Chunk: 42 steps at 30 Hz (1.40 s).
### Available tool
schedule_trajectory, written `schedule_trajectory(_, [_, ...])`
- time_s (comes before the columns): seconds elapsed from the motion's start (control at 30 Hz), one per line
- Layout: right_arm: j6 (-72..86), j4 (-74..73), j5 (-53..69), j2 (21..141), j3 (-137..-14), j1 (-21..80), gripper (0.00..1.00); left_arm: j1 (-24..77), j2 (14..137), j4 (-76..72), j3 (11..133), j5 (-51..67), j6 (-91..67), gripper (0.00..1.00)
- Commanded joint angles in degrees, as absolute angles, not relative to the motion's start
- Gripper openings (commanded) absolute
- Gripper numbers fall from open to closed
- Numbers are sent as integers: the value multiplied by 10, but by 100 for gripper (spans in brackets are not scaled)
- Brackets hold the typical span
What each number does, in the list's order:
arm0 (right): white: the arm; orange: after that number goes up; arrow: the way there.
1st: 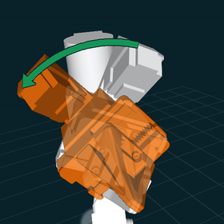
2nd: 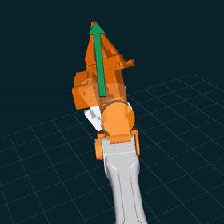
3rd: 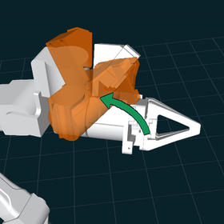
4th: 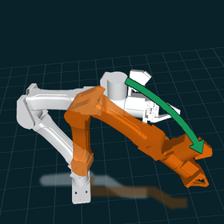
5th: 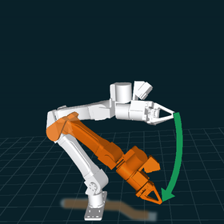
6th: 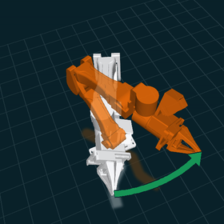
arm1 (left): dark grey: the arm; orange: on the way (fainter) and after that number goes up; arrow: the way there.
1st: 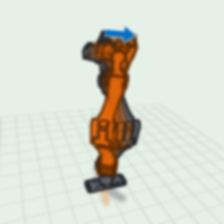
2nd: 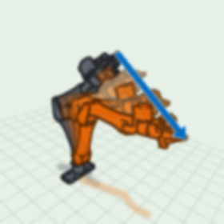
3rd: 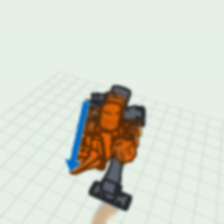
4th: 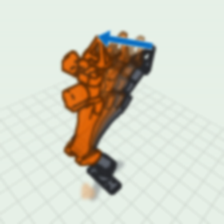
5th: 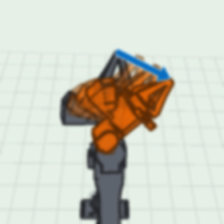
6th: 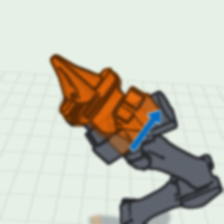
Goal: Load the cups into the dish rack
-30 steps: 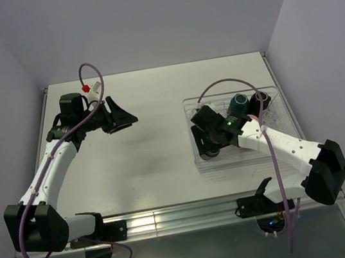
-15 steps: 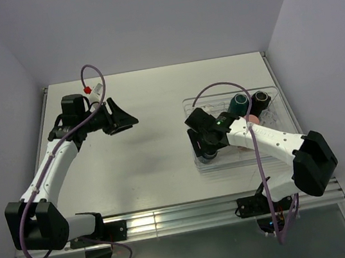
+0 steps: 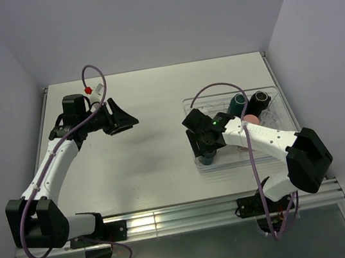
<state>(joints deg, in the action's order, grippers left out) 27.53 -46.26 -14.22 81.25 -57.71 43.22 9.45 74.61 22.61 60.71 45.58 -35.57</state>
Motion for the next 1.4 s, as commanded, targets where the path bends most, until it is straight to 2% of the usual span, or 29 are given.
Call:
schedule_trajectory(0.0, [277,-455,-156,826,-582,437,23,93,746,221,604,460,-341,58])
schedule_trajectory(0.03, [278,-456,-157,828,-582,437,29,93,747,221,604,459,-341,58])
schedule_trajectory(0.1, [278,-456,-158,829,-583,437,34,93,747,220,604,459,-341,58])
schedule_trajectory(0.33, [279,-456,-163,826,-586,439,60,93,747,222,603,457,-339,58])
schedule_trajectory(0.73, [278,-461,-167,817,-596,442,74,93,747,226,604,458,-337,59])
schedule_trajectory(1.37, [280,-475,-179,801,-612,449,79,93,748,230,606,455,-334,59])
